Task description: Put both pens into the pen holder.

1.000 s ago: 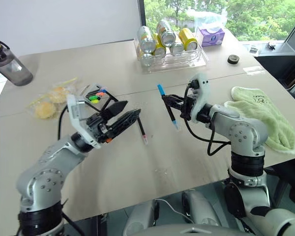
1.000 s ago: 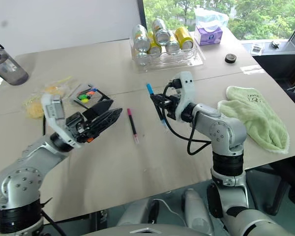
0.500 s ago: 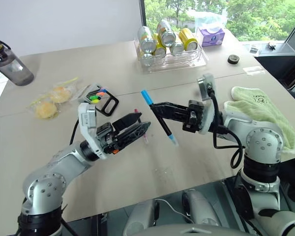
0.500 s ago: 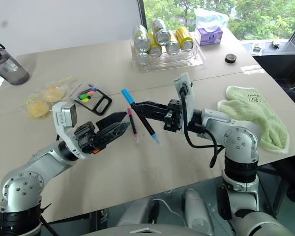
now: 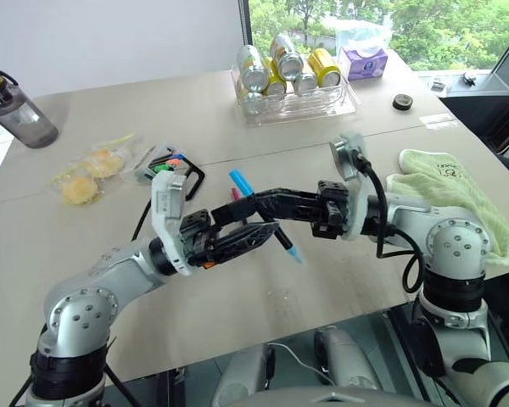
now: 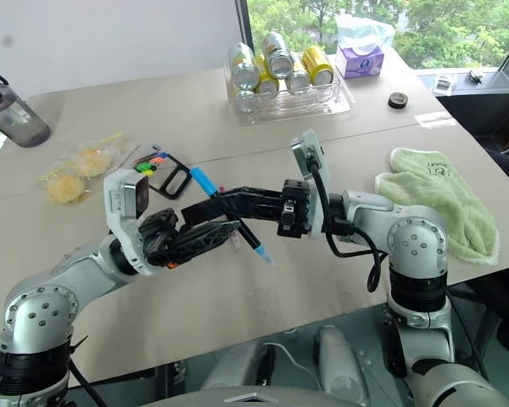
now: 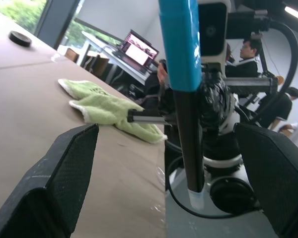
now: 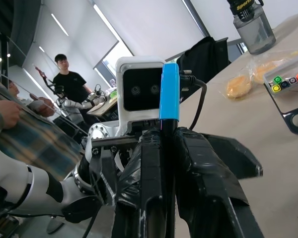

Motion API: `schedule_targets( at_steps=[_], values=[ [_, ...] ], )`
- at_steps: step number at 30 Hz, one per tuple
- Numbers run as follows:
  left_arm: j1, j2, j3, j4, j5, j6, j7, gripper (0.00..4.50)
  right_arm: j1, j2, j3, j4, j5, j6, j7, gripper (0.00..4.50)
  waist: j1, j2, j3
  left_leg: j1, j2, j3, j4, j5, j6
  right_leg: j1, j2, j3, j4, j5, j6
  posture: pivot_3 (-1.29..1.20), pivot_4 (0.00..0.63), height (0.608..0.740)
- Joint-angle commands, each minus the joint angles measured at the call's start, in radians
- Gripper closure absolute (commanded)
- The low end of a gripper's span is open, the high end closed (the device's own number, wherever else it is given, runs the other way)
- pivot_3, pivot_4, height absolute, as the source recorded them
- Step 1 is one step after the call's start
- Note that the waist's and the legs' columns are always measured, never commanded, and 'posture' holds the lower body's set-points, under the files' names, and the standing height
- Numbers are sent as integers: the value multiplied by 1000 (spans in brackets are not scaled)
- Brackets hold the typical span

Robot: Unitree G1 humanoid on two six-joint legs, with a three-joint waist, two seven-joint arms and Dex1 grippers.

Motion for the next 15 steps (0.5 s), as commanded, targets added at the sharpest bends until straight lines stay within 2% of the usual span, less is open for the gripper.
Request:
schedule_targets(
  at_steps=[1, 5, 8, 15],
  values=[
    [-8, 11, -2, -28, -27, 1, -13, 1154, -14, -5, 3, -19, 48, -22, -11, 4500, 0, 0, 0, 0, 0, 0, 0, 0, 0, 0, 0, 0, 0, 0, 0, 0, 150, 739],
    [-12, 8, -16, -26, -37, 6, -20, 3169, -11, -8, 7, -19, 64, -30, -22, 4500, 1, 0, 0, 0, 0, 0, 0, 0, 0, 0, 0, 0, 0, 0, 0, 0, 150, 739],
    [-13, 12, -20, -27, -46, 9, -22, 4470, -9, -10, 13, -19, 76, -36, -31, 4500, 0, 0, 0, 0, 0, 0, 0, 0, 0, 0, 0, 0, 0, 0, 0, 0, 150, 739],
    [-13, 19, -23, -25, -37, 11, -24, 4491, -7, -19, 29, -15, 108, -54, -48, 4500, 1, 0, 0, 0, 0, 0, 0, 0, 0, 0, 0, 0, 0, 0, 0, 0, 150, 739]
  ],
)
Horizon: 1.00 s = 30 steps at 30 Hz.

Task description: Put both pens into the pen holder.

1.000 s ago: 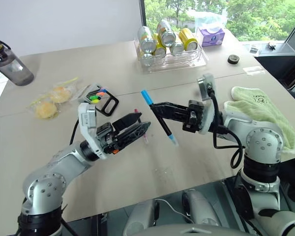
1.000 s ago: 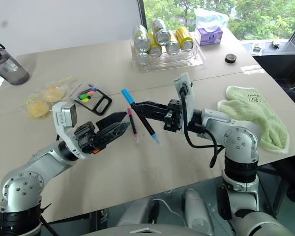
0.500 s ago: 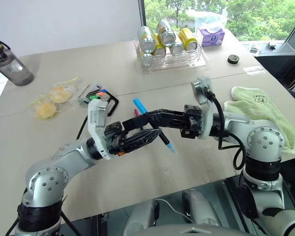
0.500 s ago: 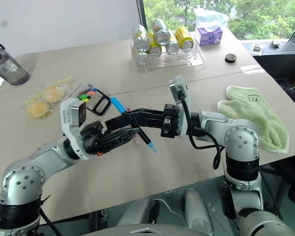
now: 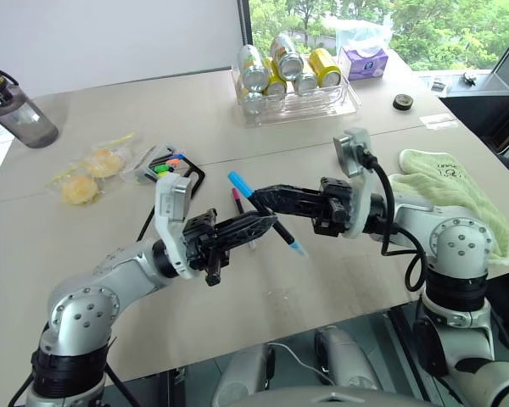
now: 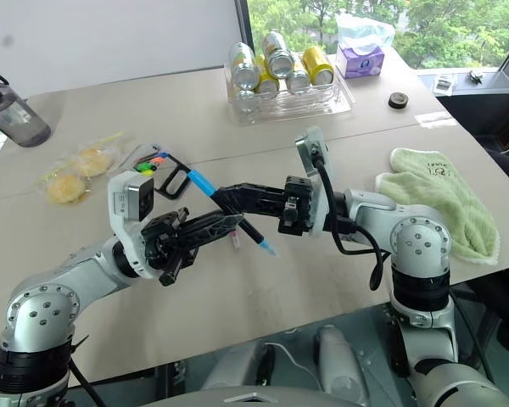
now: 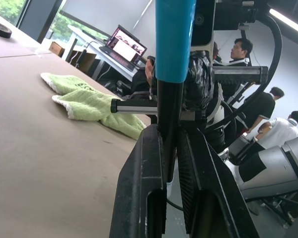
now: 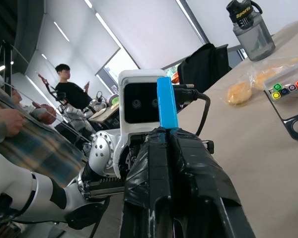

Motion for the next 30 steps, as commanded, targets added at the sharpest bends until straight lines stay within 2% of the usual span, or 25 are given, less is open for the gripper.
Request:
schedule_targets(
  at_steps=[1, 2, 3, 4, 7, 8, 10, 13, 17, 21, 24, 30],
  values=[
    [-11, 9, -3, -32, -8, -6, -7, 4491, -6, -2, 19, -23, 45, -14, -3, 4500, 0, 0, 0, 0, 0, 0, 0, 0, 0, 0, 0, 0, 0, 0, 0, 0, 150, 739],
    [-12, 10, -4, -32, -1, -7, -7, 4491, -5, -4, 20, -23, 49, -17, -4, 4500, 0, 0, 0, 0, 0, 0, 0, 0, 0, 0, 0, 0, 0, 0, 0, 0, 150, 739],
    [-13, 13, -6, -35, 21, -14, -8, 4500, -2, -9, 19, -23, 53, -19, -3, 3906, 0, 0, 0, 0, 0, 0, 0, 0, 0, 0, 0, 0, 0, 0, 0, 0, 150, 739],
    [-15, 16, -8, -36, 40, -21, -9, 4500, 0, -15, 20, -26, 51, -23, -2, 3716, 0, 0, 0, 0, 0, 0, 0, 0, 0, 0, 0, 0, 0, 0, 0, 0, 150, 739],
    [-21, 34, -9, -41, 109, -42, -18, 4500, 15, -60, 2, -33, 8, -50, -5, 2288, 2, 0, 0, 0, 0, 0, 0, 0, 0, 0, 0, 0, 0, 0, 0, 0, 150, 739],
    [-26, 54, -18, -42, 173, -59, -18, 4500, 32, -101, -17, -39, -15, -70, 18, 1826, 2, 0, 0, 0, 0, 0, 0, 0, 0, 0, 0, 0, 0, 0, 0, 0, 150, 739],
    [-50, 89, -33, -33, 300, -99, -3, 4500, 77, -206, -49, -51, -97, -129, 80, 1826, 11, 0, 0, -1, 0, 0, 0, 0, 0, 0, 0, -1, -1, 0, 0, 0, 150, 739],
    [-106, 83, -39, -3, 453, -192, 27, 4500, 166, -360, -39, -66, -272, -302, 245, 1826, 28, 0, 0, -2, -1, 0, 0, 0, 0, 0, 0, -1, -2, 0, 0, 0, 150, 739],
    [-195, 185, -187, 101, 966, -481, 82, 4500, 265, -503, -76, -28, -416, -503, 438, 1826, 28, -1, 1, -2, 0, 0, 0, 0, 0, 0, 0, -2, -2, 0, 0, 0, 150, 739],
    [-249, 228, -290, 185, 1306, -637, 190, 4500, 266, -523, -102, 26, -469, -626, 516, 1826, 22, -1, 1, 0, 0, 4, -1, 0, 0, 0, 0, 3, -2, 0, 0, 0, 150, 739],
    [-257, 241, -324, 186, 1543, -639, 303, 4500, 251, -518, -119, 65, -497, -688, 539, 1826, 25, -1, 2, -1, 1, 4, -1, 0, 1, 0, 0, 3, -2, 0, 0, 0, 150, 739],
    [-255, 206, -368, 153, 1766, -621, 330, 4500, 211, -490, -110, 110, -516, -762, 571, 1826, 30, -2, 2, -8, 0, 2, 0, 0, 1, -6, 0, 1, -2, 0, 0, 0, 150, 739]
  ],
)
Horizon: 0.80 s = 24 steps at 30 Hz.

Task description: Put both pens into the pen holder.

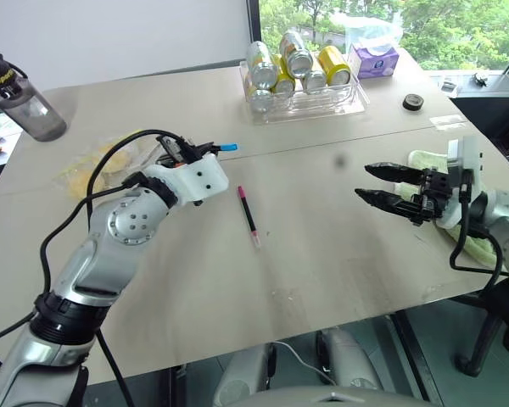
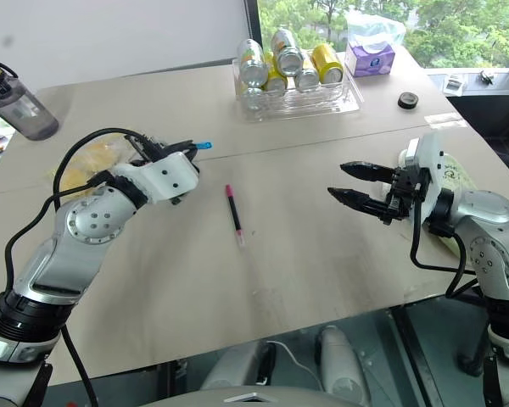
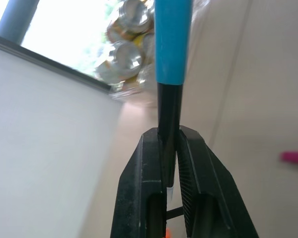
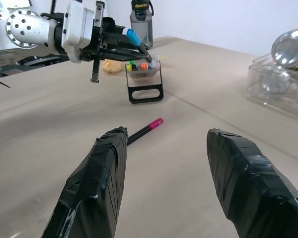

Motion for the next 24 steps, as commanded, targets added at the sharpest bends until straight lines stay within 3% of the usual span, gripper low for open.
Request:
schedule_targets(
  at_steps=[1, 24],
  values=[
    [-10, -24, -5, -39, 116, 7, 20, 4500, -45, 26, -27, 9, 12, -54, 25, 1826, 0, 0, 0, 0, 0, 0, 0, 0, 0, 0, 0, 0, 0, 0, 0, 0, 150, 739],
    [29, -94, 87, 37, 196, 78, -9, 4500, -119, 83, -31, 37, 79, -3, 36, 1826, 2, 0, 0, -4, -1, -7, 5, 0, 0, 0, -2, -7, 1, 0, 0, 0, 150, 739]
  ],
)
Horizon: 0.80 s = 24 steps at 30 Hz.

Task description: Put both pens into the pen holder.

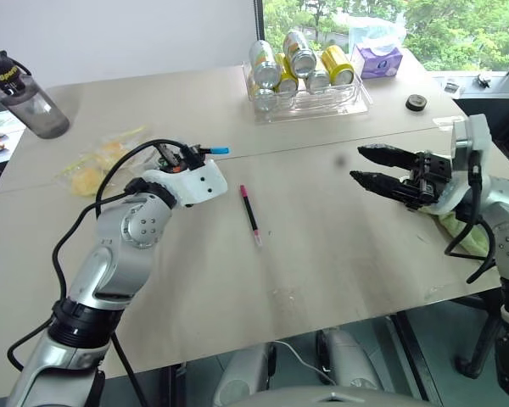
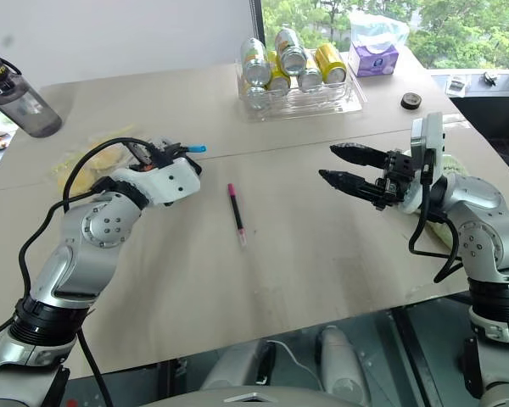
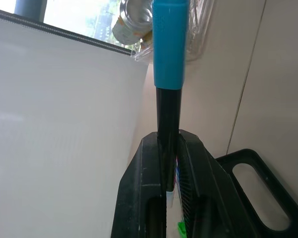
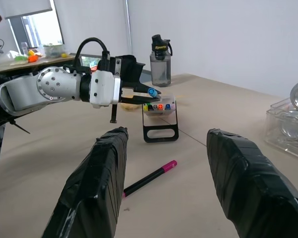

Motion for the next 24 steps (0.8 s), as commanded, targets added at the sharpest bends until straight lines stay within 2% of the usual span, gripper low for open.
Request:
schedule_targets(
  at_steps=[1, 11, 13, 14, 19, 20, 21, 24],
  values=[
    [0, 5, 53, 7, 11, 0, 12, 4500, -18, 2, -30, -21, 14, -16, -2, 1826, 0, 0, 0, 0, 0, 0, 0, 0, 0, 0, 0, 0, 0, 0, 0, 0, 150, 739],
    [-5, -9, 89, 63, -35, 9, -15, 4500, -7, 2, -29, -16, -3, -31, 8, 1826, -1, 0, 0, 0, 0, -1, 1, 0, 0, 0, 0, -1, 1, 0, 0, 0, 150, 739],
    [-5, -11, 95, 80, -51, 7, -21, 3623, -4, 1, -30, -16, -4, -33, 10, 1771, -1, 0, 0, 0, 0, -1, 2, 0, 0, 0, 0, -1, 1, 0, 0, 0, 150, 739],
    [-8, -12, 99, 89, -55, 6, -20, 3392, -3, 0, -30, -15, -5, -34, 10, 1771, -1, 0, 0, 0, 0, -1, 2, 0, 0, 0, 0, -1, 1, 0, 0, 0, 150, 739],
    [-36, -8, 100, 108, -34, -7, 3, 928, 0, 1, -31, -14, -7, -40, 10, 1771, -1, 0, 0, -1, 0, -1, 3, 0, 0, 0, 0, -1, 1, 0, 0, 0, 150, 739],
    [-41, -8, 100, 110, -30, -7, 7, 680, 0, 2, -31, -14, -8, -40, 10, 1771, -1, 0, 0, -1, 0, -1, 3, 0, 0, 0, 0, -1, 1, 0, 0, 0, 150, 739],
    [-44, -8, 99, 113, -30, -8, 8, 230, -1, 4, -28, -13, -10, -43, 9, 1771, -1, 0, 0, -1, 0, -2, 4, 0, 0, 0, 0, -2, 1, 0, 0, 0, 150, 739],
    [-46, -16, 101, 114, -37, -6, 9, 97, -2, 8, -20, -14, -20, -47, 5, 1771, -3, 0, 0, -1, -1, -2, 4, 0, 0, 0, 0, -2, 2, 0, 0, 0, 150, 739]
  ],
)
